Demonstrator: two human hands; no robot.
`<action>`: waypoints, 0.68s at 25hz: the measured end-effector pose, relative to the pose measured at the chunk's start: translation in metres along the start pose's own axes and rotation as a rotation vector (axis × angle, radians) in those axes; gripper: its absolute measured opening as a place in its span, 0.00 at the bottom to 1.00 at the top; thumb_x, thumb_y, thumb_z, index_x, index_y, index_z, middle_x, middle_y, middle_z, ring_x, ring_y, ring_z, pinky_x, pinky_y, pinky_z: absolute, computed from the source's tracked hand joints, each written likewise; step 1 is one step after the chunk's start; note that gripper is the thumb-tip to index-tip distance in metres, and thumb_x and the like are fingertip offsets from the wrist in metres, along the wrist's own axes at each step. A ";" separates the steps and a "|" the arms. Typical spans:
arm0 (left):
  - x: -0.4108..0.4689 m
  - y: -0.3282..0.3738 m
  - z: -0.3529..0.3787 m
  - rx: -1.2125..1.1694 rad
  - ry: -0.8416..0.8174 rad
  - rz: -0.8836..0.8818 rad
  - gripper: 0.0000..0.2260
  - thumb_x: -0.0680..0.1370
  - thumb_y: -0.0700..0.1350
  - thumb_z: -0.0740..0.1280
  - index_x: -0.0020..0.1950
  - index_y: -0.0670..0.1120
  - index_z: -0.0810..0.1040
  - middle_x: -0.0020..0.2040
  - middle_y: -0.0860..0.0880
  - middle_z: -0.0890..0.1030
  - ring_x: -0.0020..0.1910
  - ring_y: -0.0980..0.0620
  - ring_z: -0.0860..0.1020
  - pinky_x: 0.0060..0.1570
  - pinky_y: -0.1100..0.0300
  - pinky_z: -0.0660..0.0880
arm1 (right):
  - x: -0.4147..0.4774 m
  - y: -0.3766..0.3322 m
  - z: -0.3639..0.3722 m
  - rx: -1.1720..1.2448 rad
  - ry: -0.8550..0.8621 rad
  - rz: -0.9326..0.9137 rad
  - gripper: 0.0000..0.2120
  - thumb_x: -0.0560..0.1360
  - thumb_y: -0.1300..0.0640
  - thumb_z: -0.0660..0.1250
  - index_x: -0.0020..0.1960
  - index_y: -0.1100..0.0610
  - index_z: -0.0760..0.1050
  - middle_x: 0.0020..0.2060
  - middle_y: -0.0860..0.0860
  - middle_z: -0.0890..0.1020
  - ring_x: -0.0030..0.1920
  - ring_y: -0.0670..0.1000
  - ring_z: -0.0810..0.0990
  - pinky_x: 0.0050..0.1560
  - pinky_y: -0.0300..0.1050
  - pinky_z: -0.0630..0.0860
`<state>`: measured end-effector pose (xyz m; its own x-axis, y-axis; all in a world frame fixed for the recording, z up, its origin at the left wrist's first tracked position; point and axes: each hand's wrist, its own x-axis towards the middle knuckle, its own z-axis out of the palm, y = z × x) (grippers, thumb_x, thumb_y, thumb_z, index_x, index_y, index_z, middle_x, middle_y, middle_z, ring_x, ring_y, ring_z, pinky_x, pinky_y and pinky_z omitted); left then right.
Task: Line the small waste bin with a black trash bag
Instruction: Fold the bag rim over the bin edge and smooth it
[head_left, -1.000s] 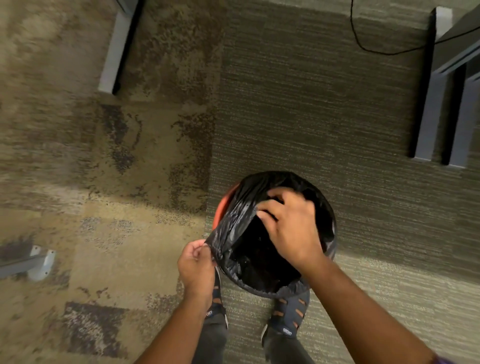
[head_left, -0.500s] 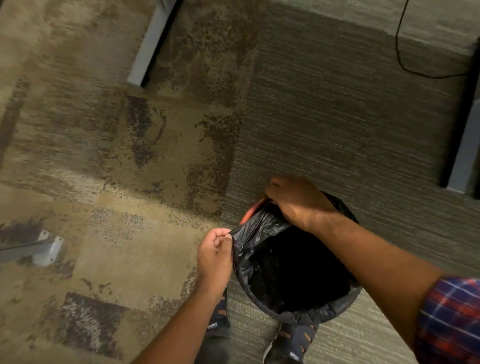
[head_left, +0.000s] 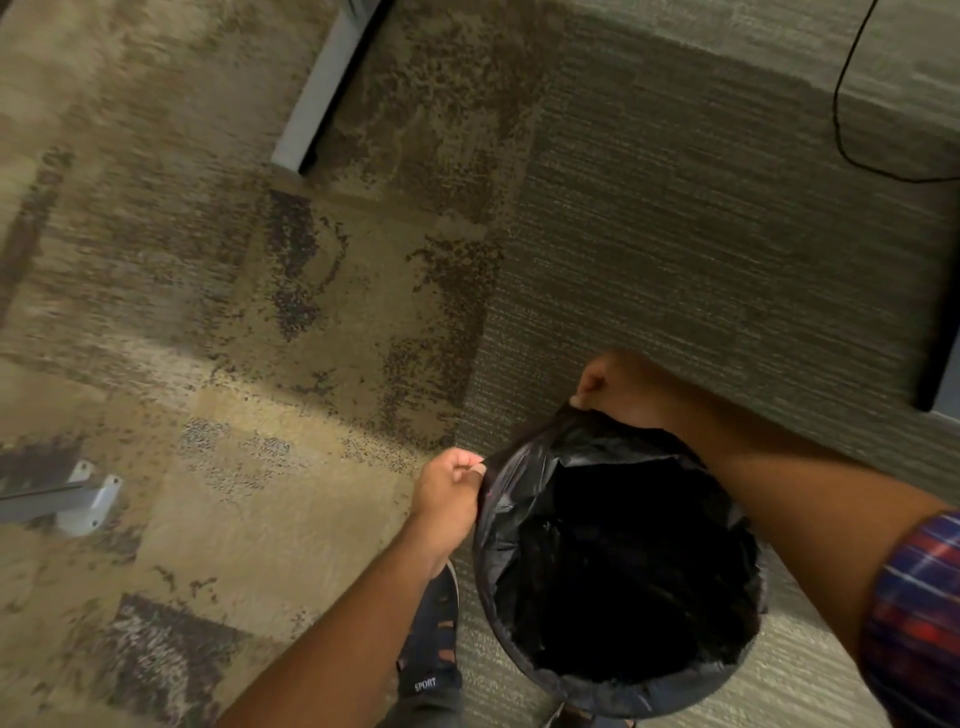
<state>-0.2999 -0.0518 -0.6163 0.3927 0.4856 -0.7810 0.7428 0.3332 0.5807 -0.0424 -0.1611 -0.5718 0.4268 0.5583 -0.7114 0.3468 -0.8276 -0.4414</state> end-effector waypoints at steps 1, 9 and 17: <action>0.004 0.001 0.003 0.033 -0.013 -0.022 0.06 0.84 0.42 0.67 0.51 0.49 0.83 0.47 0.45 0.89 0.46 0.46 0.87 0.51 0.45 0.84 | 0.002 0.005 0.000 0.060 -0.039 0.075 0.09 0.77 0.52 0.77 0.47 0.58 0.86 0.46 0.55 0.88 0.47 0.53 0.85 0.47 0.46 0.78; -0.031 0.005 0.012 -0.005 -0.023 -0.012 0.06 0.84 0.48 0.67 0.60 0.55 0.82 0.51 0.52 0.87 0.47 0.58 0.86 0.44 0.64 0.81 | -0.014 0.044 -0.008 0.103 -0.229 0.408 0.10 0.79 0.56 0.73 0.55 0.60 0.88 0.56 0.60 0.87 0.58 0.62 0.86 0.65 0.59 0.81; -0.091 -0.001 0.022 0.291 0.063 0.261 0.18 0.86 0.53 0.62 0.76 0.54 0.76 0.69 0.56 0.82 0.66 0.58 0.79 0.66 0.56 0.78 | -0.040 0.078 0.003 0.377 -0.097 0.446 0.05 0.80 0.61 0.72 0.46 0.58 0.85 0.52 0.61 0.86 0.42 0.51 0.82 0.38 0.41 0.75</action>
<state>-0.3241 -0.1146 -0.5506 0.5611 0.5755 -0.5950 0.7486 -0.0462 0.6614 -0.0348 -0.2483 -0.5799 0.3787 0.1586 -0.9118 -0.1774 -0.9545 -0.2396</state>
